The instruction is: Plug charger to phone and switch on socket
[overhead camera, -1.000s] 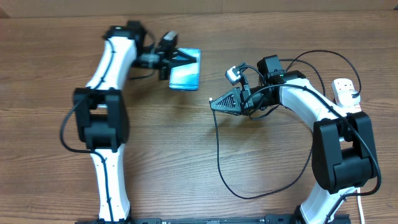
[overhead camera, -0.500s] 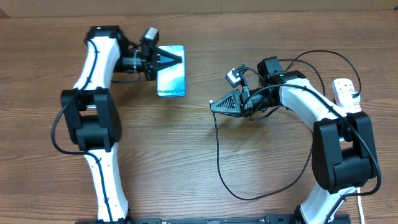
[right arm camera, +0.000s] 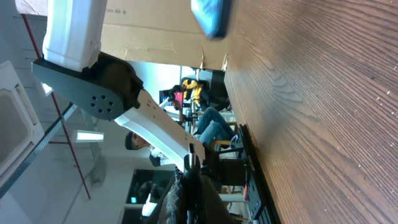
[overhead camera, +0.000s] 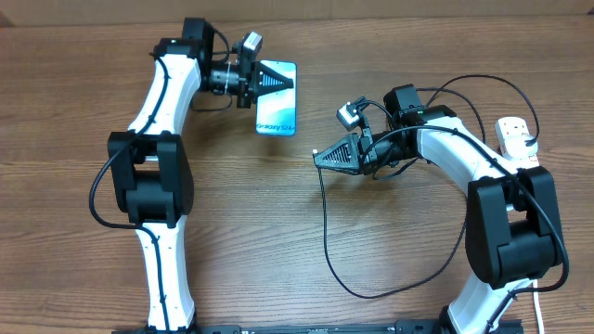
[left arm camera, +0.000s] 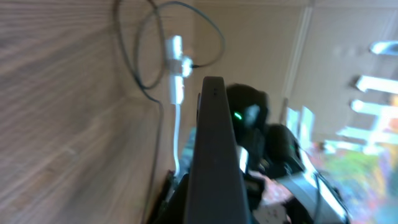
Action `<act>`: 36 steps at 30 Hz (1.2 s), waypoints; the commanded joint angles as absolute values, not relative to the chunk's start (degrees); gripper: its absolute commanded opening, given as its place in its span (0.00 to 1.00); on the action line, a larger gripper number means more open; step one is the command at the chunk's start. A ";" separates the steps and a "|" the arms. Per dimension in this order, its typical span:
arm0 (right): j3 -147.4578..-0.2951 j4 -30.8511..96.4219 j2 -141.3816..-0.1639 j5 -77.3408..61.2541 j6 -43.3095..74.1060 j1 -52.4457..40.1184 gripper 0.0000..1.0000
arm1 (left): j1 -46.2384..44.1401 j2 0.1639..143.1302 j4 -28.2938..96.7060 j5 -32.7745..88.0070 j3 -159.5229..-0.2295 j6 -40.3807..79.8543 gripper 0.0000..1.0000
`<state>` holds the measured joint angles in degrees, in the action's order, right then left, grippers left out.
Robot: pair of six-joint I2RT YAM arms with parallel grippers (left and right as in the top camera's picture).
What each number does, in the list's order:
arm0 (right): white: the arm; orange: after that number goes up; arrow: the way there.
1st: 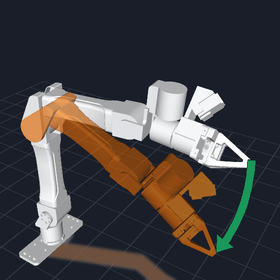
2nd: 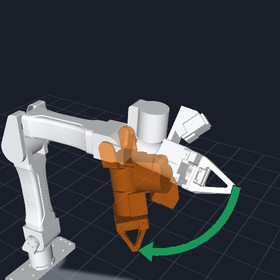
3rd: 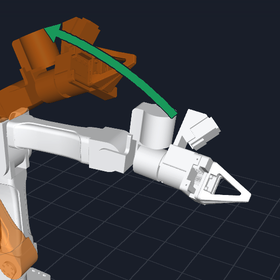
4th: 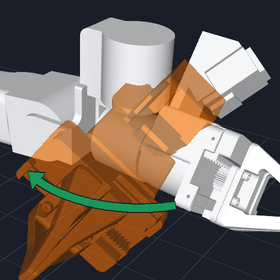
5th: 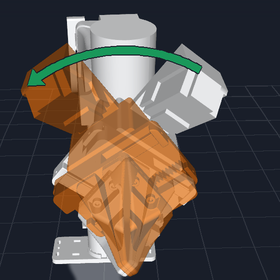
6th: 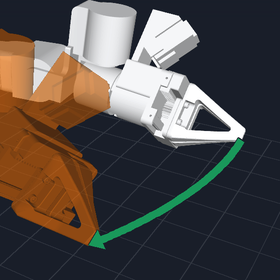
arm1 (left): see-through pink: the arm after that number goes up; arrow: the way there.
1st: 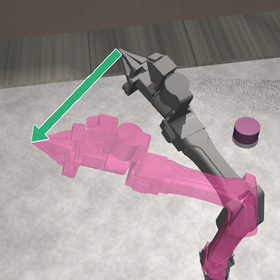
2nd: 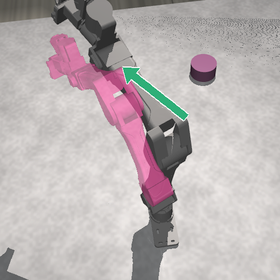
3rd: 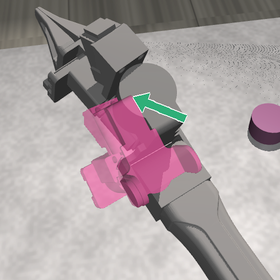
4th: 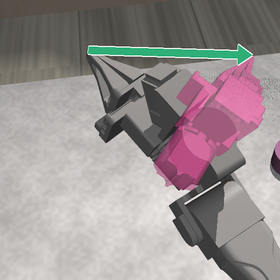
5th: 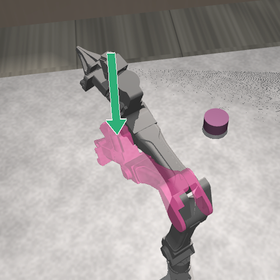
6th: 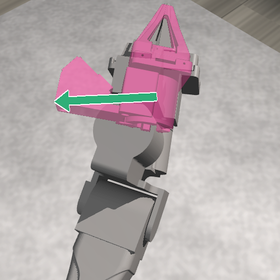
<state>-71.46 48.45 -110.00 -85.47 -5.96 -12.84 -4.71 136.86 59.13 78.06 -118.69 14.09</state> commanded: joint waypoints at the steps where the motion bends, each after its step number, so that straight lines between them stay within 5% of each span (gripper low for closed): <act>1: -71.85 48.34 -108.33 -85.27 -5.82 -12.99 0.04 | -6.87 133.69 54.63 76.12 -119.11 27.86 0.04; 17: -72.07 52.14 -105.21 -82.06 -6.04 -12.71 0.04 | -6.76 113.30 61.56 56.10 -119.11 23.09 0.04; 25: -72.12 56.58 -96.79 -79.70 -6.02 -12.73 0.04 | -8.29 112.77 65.47 57.17 -116.79 18.59 0.04; 36: -72.07 64.51 -95.88 -78.04 -10.76 -15.09 0.04 | -10.15 113.14 49.84 67.31 -106.52 22.15 0.04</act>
<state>-71.53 64.23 -96.38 -78.08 -8.78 -14.46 -9.96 113.82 52.23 60.99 -107.39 20.88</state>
